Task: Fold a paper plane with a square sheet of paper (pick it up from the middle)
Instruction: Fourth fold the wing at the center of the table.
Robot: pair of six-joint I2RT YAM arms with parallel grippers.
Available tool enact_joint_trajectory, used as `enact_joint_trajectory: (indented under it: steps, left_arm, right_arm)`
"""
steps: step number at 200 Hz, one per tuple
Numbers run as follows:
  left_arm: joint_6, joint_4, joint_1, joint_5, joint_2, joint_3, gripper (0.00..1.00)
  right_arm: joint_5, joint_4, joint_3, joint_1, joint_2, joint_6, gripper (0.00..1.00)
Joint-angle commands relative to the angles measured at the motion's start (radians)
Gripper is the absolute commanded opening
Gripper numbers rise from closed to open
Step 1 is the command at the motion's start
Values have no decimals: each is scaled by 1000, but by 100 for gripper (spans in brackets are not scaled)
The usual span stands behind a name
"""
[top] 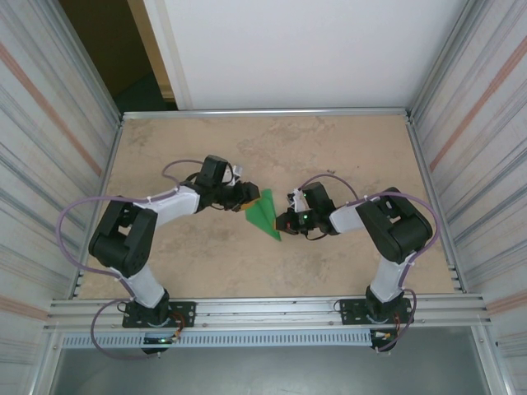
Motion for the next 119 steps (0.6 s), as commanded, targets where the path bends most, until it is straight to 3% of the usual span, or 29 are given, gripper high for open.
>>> enact_joint_trajectory:
  steps: [1,56,119]
  left_arm:
    - [2,186,1,80,8,-76,36]
    - [-17,397,-24,166,99,-120,21]
    - [-24,411,-56,179,207,-50,17]
  right_arm:
    - [-52,1,-7,-16,26,23,0]
    - [-105,37,-4,-40,58,52,0]
    - [-112,35,-8,-50,62,56,0]
